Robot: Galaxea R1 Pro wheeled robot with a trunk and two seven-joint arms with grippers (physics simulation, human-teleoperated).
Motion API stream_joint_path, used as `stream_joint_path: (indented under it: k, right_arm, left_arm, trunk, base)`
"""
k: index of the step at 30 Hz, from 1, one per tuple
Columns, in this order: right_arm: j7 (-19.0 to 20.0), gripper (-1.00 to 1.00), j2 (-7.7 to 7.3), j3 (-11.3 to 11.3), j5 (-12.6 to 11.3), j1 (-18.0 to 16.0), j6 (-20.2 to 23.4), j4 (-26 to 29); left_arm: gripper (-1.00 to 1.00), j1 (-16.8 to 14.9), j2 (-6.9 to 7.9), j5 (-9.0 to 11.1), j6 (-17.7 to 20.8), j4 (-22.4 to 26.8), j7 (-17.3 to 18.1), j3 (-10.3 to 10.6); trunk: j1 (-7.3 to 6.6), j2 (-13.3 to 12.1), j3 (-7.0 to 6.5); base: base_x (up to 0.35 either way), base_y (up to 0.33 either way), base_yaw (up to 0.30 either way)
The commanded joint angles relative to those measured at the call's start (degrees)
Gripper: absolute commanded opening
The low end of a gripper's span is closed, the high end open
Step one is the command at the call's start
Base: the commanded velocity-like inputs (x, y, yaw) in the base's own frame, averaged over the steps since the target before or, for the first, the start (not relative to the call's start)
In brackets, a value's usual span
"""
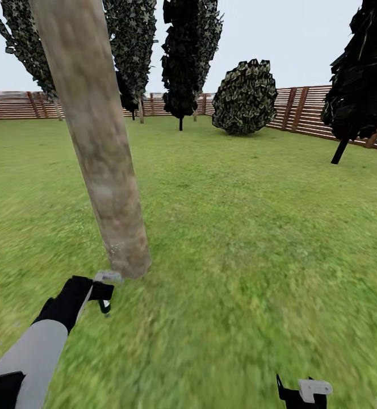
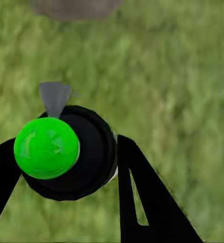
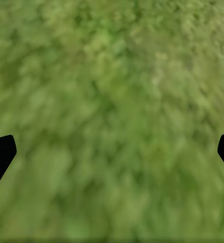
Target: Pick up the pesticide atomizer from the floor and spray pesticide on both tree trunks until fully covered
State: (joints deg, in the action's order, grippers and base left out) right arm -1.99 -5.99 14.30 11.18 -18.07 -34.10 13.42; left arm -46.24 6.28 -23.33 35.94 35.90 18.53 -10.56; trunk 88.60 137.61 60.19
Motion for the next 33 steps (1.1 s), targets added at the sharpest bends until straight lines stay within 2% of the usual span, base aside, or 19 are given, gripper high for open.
stream_joint_path:
  k: [1, 3, 5, 7, 9, 10, 13, 15, 16, 17, 18, 19, 21, 24, 27, 28, 30, 32, 33]
  right_arm:
    - [-0.2, 1.0, 0.02, 0.3, 0.6, -0.1, -0.2, -0.1]
    - [-0.2, 1.0, 0.02, 0.3, 0.6, 0.0, -0.2, -0.1]
    - [-0.2, 1.0, 0.02, 0.3, 0.6, 0.0, -0.2, -0.1]
    - [-0.2, 1.0, 0.02, 0.3, 0.6, -0.1, -0.2, -0.1]
    - [-0.2, 1.0, 0.02, 0.3, 0.6, 0.0, -0.2, -0.1]
    - [-0.2, 1.0, 0.02, 0.3, 0.6, -0.1, -0.2, -0.1]
    - [-0.2, 1.0, 0.02, 0.3, 0.6, -0.1, -0.2, -0.1]
    - [-0.2, 1.0, 0.02, 0.3, 0.6, -0.1, -0.2, -0.1]
    - [-0.2, 1.0, 0.02, 0.3, 0.6, 0.0, -0.2, -0.1]
    - [-0.2, 1.0, 0.02, 0.3, 0.6, 0.0, -0.2, -0.1]
    - [-0.2, 1.0, 0.02, 0.3, 0.6, 0.0, -0.2, -0.1]
    - [-0.2, 1.0, 0.02, 0.3, 0.6, -0.1, -0.2, -0.1]
    - [-0.2, 1.0, 0.02, 0.3, 0.6, 0.0, -0.2, -0.1]
    - [-0.2, 1.0, 0.02, 0.3, 0.6, 0.0, -0.2, -0.1]
    - [-0.2, 1.0, 0.02, 0.3, 0.6, 0.0, -0.2, -0.1]
    - [-0.2, 1.0, 0.02, 0.3, 0.6, -0.1, -0.2, -0.1]
    - [-0.2, 1.0, 0.02, 0.3, 0.6, -0.1, -0.2, -0.1]
    - [-0.2, 1.0, 0.02, 0.3, 0.6, -0.1, -0.2, -0.1]
    - [-0.2, 1.0, 0.02, 0.3, 0.6, 0.0, -0.2, -0.1]
  left_arm:
    - [-1.0, -2.2, 3.86, -0.1, 0.7, 0.1, 1.9, -0.4]
    - [-1.0, -2.8, 5.11, -0.3, 0.8, 0.1, 3.8, -0.2]
    - [-1.0, -3.0, 4.87, -0.4, 1.3, 0.1, 4.5, 0.0]
    - [-1.0, -3.2, 2.01, -0.5, 3.4, 0.2, 5.0, 0.8]
    - [-1.0, -3.8, 0.58, -0.5, 5.7, 0.6, 5.1, 1.5]
    - [-1.0, -4.7, 0.51, -0.5, 6.9, 0.8, 5.1, 1.7]
    - [-1.0, -7.6, 2.25, -0.5, 8.2, 0.5, 5.7, 1.9]
    - [-1.0, -8.5, 4.83, -0.5, 8.4, 0.2, 5.9, 1.9]
    - [-1.0, -8.9, 6.47, -0.5, 10.2, 0.1, 6.0, 2.1]
    - [-1.0, -9.0, 6.53, -0.5, 11.6, 0.2, 6.0, 2.8]
    - [-1.0, -9.0, 6.42, -0.4, 13.0, 0.3, 6.4, 5.9]
    - [-1.0, -9.1, 6.16, -0.4, 13.4, 0.6, 8.5, 8.4]
    - [-1.0, -9.2, 5.88, -0.6, 14.1, 1.0, 14.1, 10.3]
    - [-1.0, -10.5, 6.8, -0.9, 14.9, 1.3, 16.6, 10.7]
    - [-1.0, -12.5, 10.74, -0.9, 15.1, 1.4, 17.2, 10.7]
    - [-1.0, -12.8, 11.34, -0.9, 15.1, 1.4, 17.3, 10.8]
    - [-1.0, -13.1, 11.43, -0.9, 15.3, 1.4, 17.3, 10.9]
    - [-1.0, -13.2, 10.82, -0.8, 15.5, 1.4, 17.3, 12.2]
    - [-1.0, -13.1, 10.25, -0.7, 15.5, 1.4, 17.3, 13.8]
  trunk:
    - [-0.01, 0.0, 0.06]
    - [-0.01, 0.0, 0.06]
    - [-0.01, 0.0, 0.06]
    - [-0.01, 0.0, 0.06]
    - [-0.01, 0.0, 0.06]
    - [-0.01, 0.0, 0.06]
    - [-0.01, 0.0, 0.06]
    - [-0.01, 0.0, 0.06]
    - [-0.01, 0.0, 0.06]
    - [-0.01, 0.0, 0.06]
    - [-0.01, 0.0, 0.06]
    - [-0.01, 0.0, 0.06]
    - [-0.01, 0.0, 0.06]
    - [-0.01, 0.0, 0.06]
    - [-0.01, 0.0, 0.06]
    - [-0.01, 0.0, 0.06]
    - [-0.01, 0.0, 0.06]
    - [-0.01, 0.0, 0.06]
    - [-0.01, 0.0, 0.06]
  base:
    - [0.0, 0.0, 0.0]
    - [0.0, 0.0, 0.0]
    - [0.0, 0.0, 0.0]
    - [0.0, 0.0, 0.0]
    - [0.0, 0.0, 0.0]
    - [0.0, 0.0, 0.0]
    - [0.0, 0.0, 0.0]
    - [0.0, 0.0, 0.0]
    - [0.0, 0.0, 0.0]
    - [0.0, 0.0, 0.0]
    - [0.0, 0.0, 0.0]
    - [0.0, 0.0, 0.0]
    - [0.0, 0.0, 0.0]
    - [0.0, 0.0, 0.0]
    - [0.0, 0.0, 0.0]
    - [0.0, 0.0, 0.0]
    - [0.0, 0.0, 0.0]
    - [0.0, 0.0, 0.0]
    - [0.0, 0.0, 0.0]
